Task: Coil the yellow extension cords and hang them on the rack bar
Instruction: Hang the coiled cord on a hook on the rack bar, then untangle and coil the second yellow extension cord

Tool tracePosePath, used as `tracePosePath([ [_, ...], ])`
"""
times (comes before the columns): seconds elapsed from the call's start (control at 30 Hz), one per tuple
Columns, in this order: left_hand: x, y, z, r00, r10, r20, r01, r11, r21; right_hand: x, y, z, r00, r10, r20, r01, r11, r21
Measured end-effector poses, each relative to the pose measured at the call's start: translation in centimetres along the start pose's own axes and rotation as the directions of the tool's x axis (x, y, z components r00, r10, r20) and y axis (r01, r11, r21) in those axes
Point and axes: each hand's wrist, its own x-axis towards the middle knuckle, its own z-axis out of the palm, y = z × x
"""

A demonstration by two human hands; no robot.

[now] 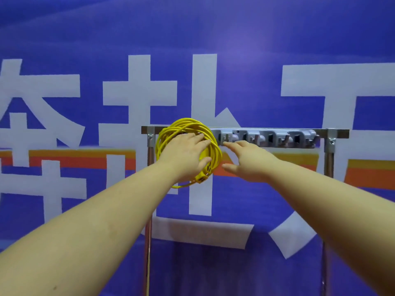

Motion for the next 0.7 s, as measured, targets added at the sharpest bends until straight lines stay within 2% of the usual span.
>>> tracePosePath([
  [0.17,-2.8,5.3,0.4,0.998,0.016,0.065,-0.013,0.999,-0.053,-4.8,1.7,1.3,0.995,0.085,0.054,-0.083,0.996,-0.045],
  [0.4,-7.7,12.2,4.2,0.961,0.09,0.263,-0.061,0.991,-0.118,-11.5,3.7,7.3,0.973,0.128,0.193,-0.108,0.988,-0.109],
  [0.53,-10.5,15.1,8.1,0.927,0.146,0.346,-0.093,0.982,-0.164,-14.0,4.8,12.0,0.953,0.155,0.262,-0.143,0.988,-0.065],
  [0.7,-14.8,18.2,15.2,0.879,0.16,0.45,-0.054,0.97,-0.238,-17.2,5.6,20.4,0.907,0.178,0.381,-0.182,0.983,-0.027],
])
